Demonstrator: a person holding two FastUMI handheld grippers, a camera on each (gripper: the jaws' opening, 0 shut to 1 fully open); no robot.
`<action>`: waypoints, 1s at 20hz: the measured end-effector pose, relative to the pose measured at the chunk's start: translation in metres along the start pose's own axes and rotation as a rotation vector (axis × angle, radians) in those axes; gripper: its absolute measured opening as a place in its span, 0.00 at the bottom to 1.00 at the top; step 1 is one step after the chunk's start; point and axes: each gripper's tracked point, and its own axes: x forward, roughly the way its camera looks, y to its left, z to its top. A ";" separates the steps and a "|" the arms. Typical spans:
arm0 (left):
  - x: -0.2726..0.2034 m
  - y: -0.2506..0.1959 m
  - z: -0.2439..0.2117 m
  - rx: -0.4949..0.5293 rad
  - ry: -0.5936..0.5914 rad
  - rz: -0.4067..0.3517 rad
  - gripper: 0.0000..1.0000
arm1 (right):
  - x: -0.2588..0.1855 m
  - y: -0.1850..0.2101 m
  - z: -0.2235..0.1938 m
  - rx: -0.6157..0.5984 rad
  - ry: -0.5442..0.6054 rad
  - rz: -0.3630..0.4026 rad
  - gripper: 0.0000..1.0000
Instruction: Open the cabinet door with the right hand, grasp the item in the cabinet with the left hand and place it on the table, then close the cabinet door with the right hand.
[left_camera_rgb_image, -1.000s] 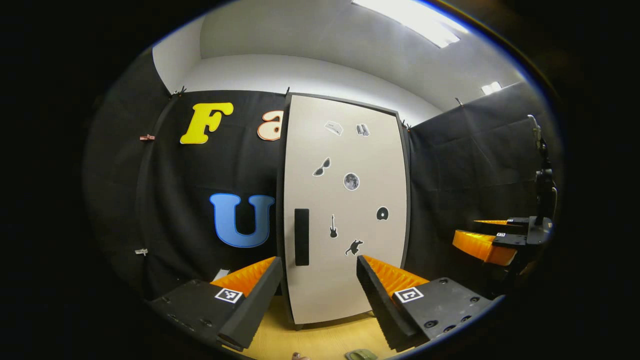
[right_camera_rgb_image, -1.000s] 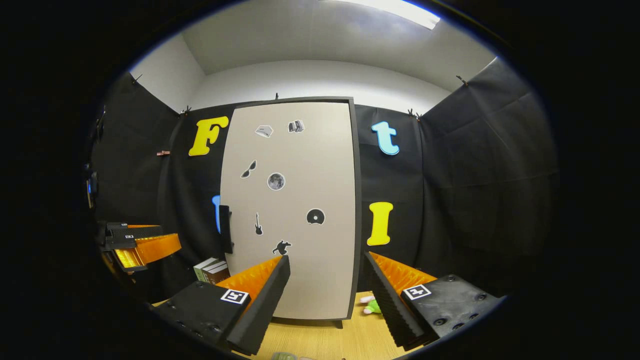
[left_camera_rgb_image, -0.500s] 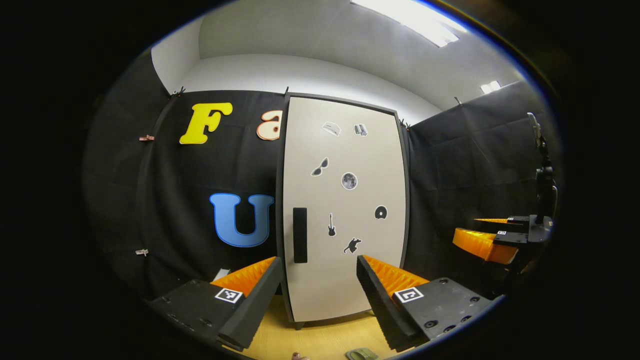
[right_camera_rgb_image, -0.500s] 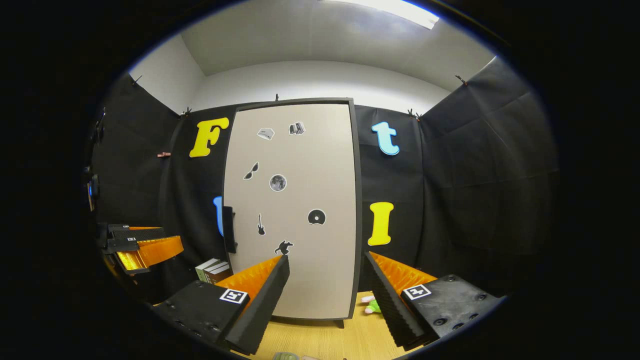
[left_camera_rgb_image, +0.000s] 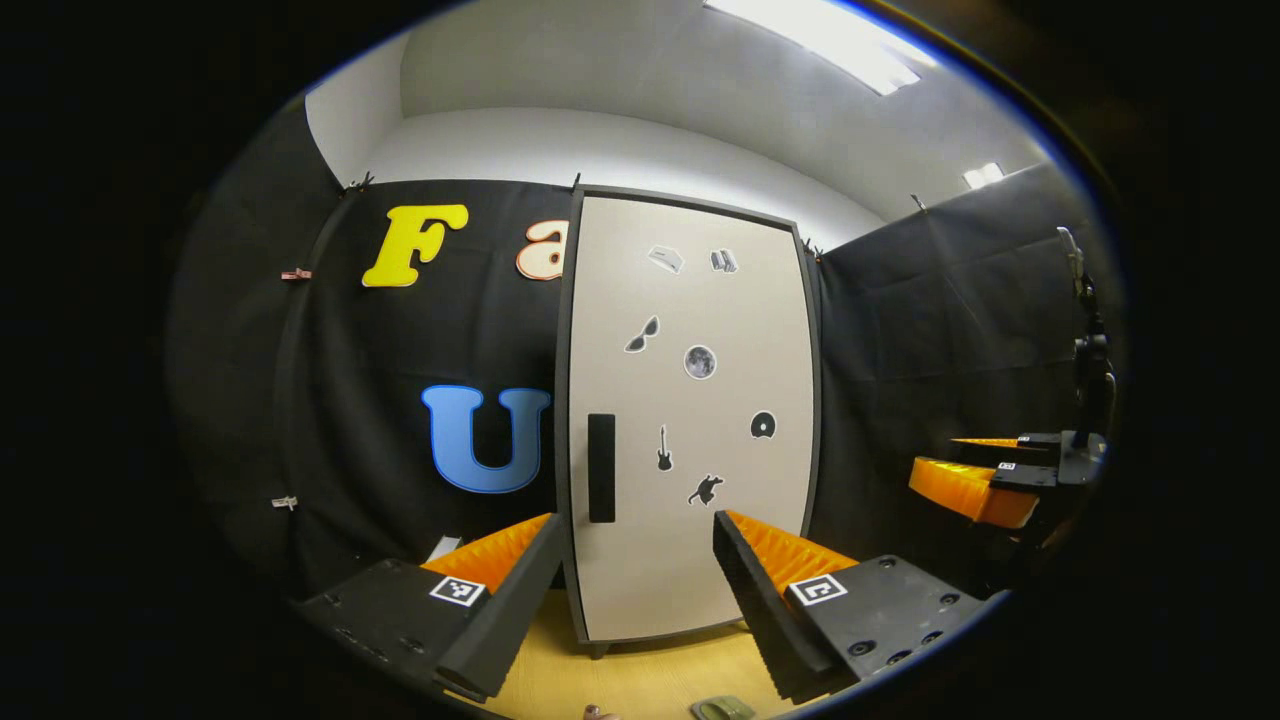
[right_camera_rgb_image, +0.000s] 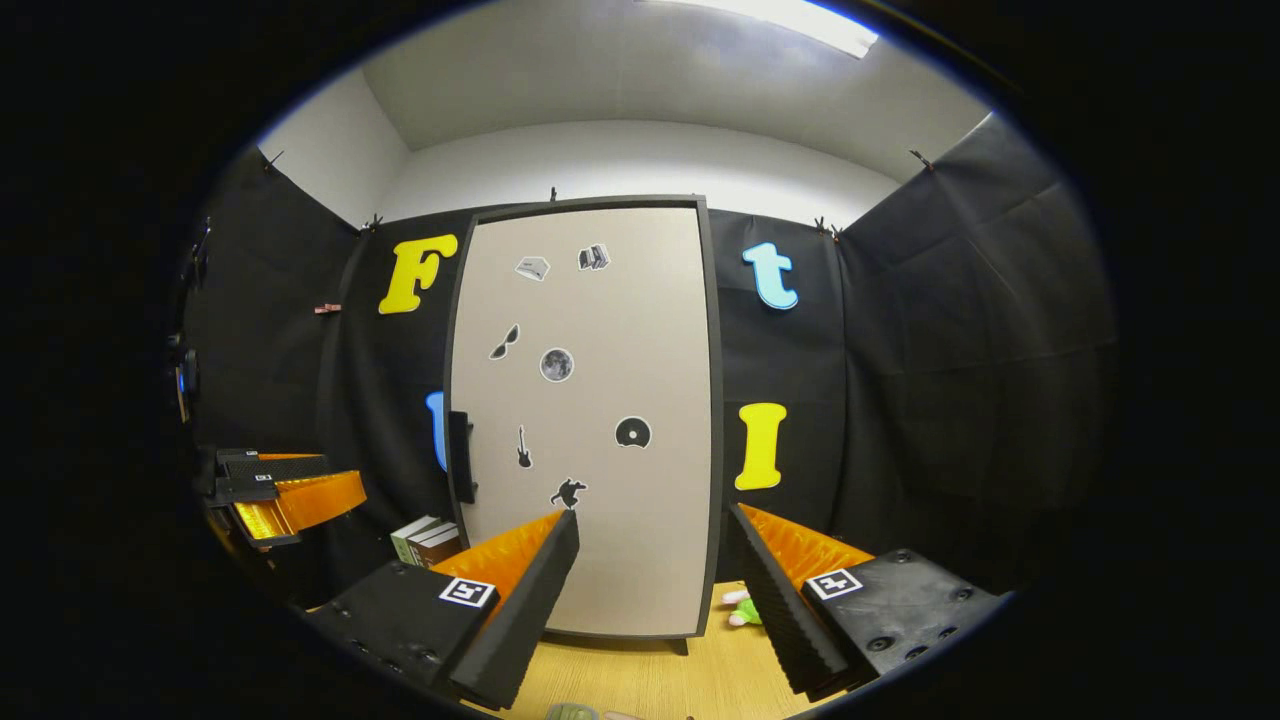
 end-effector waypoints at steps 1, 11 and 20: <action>0.000 0.000 0.000 -0.001 0.001 0.000 0.95 | 0.001 0.000 0.001 0.000 0.000 0.001 0.97; 0.001 0.002 -0.001 -0.002 0.005 0.004 0.95 | 0.004 0.000 0.001 0.002 -0.001 0.006 0.97; 0.000 0.002 0.000 -0.001 0.002 0.006 0.95 | 0.004 0.000 0.004 0.002 -0.008 0.007 0.97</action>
